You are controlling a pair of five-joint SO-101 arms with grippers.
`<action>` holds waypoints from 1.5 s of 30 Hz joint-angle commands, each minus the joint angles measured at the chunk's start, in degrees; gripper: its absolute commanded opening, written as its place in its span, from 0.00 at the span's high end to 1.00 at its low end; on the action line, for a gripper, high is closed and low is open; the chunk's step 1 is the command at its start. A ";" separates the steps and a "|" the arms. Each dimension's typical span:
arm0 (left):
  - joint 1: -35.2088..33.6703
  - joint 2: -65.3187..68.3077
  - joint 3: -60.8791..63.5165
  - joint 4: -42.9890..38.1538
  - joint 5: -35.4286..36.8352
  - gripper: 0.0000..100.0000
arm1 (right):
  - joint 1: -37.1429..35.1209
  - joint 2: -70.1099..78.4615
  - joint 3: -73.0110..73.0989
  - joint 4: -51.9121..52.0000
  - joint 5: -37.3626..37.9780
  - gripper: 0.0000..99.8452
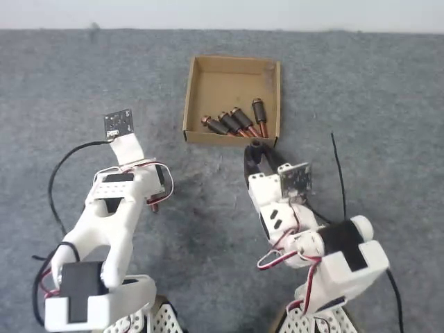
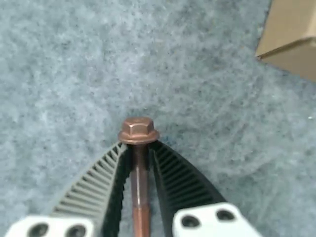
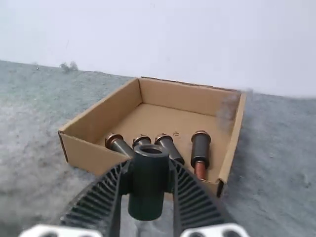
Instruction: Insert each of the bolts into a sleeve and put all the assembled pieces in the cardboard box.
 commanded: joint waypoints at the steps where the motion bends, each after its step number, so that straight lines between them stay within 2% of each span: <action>1: -0.44 -3.43 -0.13 -1.58 -0.62 0.99 | -0.48 2.59 3.34 -9.63 2.55 0.99; 9: -0.44 -3.43 -0.13 -1.58 -0.62 0.99 | -0.48 9.71 9.58 -22.46 2.64 0.99; 17: 0.62 -3.78 -0.66 -2.29 -0.70 0.99 | -0.48 11.65 9.93 -23.60 2.64 0.99; 21: 4.13 -3.87 -0.75 -9.67 -0.70 0.99 | -0.48 11.74 9.85 -23.52 2.64 0.99; 34: 13.27 -3.87 1.36 -47.38 -0.79 0.99 | -0.31 11.82 9.85 -23.43 2.64 0.99; 39: 18.11 -4.04 1.19 -52.75 -0.70 0.99 | -0.40 11.82 9.85 -23.43 2.64 0.99; 45: 24.35 -11.69 0.75 -51.96 -0.70 0.99 | -0.40 11.82 9.76 -23.43 2.64 0.99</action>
